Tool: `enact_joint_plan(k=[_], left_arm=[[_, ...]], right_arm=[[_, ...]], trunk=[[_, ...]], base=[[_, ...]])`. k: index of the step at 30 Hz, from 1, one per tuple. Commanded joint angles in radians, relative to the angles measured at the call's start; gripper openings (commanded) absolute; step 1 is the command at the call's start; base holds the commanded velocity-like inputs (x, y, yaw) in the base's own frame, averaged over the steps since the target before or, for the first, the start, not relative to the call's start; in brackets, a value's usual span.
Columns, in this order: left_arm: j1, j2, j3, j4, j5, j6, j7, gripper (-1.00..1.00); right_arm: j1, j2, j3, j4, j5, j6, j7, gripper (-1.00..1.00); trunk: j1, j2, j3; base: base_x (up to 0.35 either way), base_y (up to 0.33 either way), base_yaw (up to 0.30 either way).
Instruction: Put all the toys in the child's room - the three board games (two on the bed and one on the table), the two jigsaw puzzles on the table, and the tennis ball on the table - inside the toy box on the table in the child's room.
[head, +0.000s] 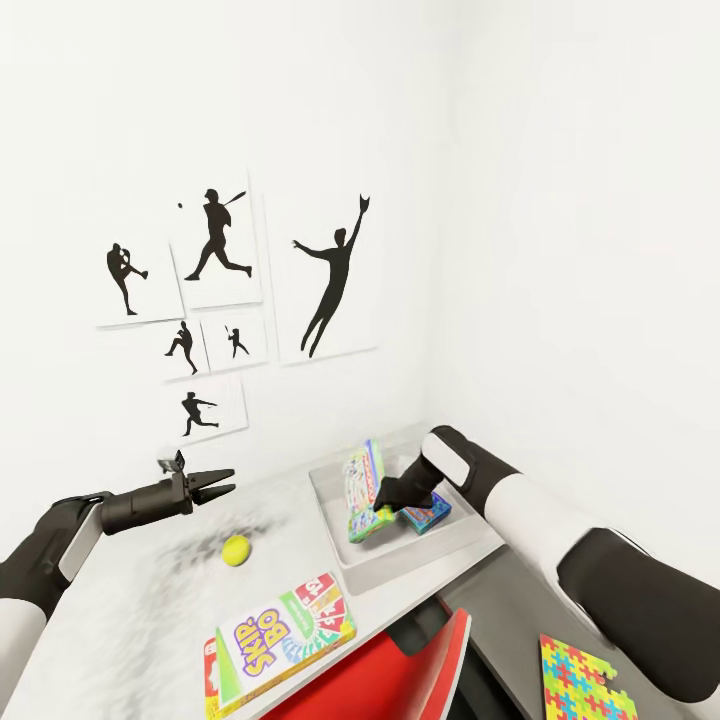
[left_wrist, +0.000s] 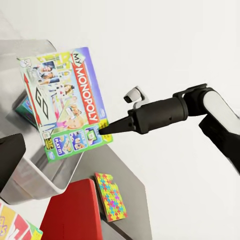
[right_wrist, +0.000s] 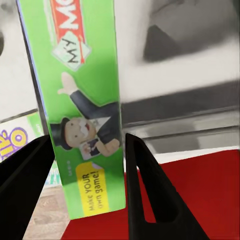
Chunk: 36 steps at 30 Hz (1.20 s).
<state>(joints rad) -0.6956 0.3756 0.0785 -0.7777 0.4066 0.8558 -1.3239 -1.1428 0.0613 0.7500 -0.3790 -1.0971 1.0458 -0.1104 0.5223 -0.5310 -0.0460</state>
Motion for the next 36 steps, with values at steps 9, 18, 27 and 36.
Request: enact_joint_plan(k=[9,18,27,36], left_arm=[[-0.001,0.000,-0.001,0.000,0.003,0.009,-0.001,1.00],[-0.001,0.000,-0.002,0.000,0.002,0.009,-0.001,1.00],[-0.001,0.001,0.000,0.000,0.004,0.011,-0.003,1.00],[-0.012,0.011,0.007,-0.002,0.011,0.073,-0.007,1.00]], right_arm=[[-0.002,0.001,0.030,0.027,-0.015,0.001,0.016,-1.00],[-0.002,-0.001,0.041,0.021,-0.012,0.001,0.022,-1.00],[-0.003,-0.024,0.039,0.018,-0.012,0.001,0.023,-1.00],[-0.003,-0.031,0.039,0.017,-0.013,0.001,0.024,-1.00]], trunk=[[0.000,-0.002,-0.002],[0.000,-0.002,-0.002],[0.000,-0.002,-0.002],[0.000,-0.002,-0.002]], base=[[0.000,0.000,0.000],[0.000,0.000,0.000],[0.000,0.000,0.000],[0.000,0.000,0.000]])
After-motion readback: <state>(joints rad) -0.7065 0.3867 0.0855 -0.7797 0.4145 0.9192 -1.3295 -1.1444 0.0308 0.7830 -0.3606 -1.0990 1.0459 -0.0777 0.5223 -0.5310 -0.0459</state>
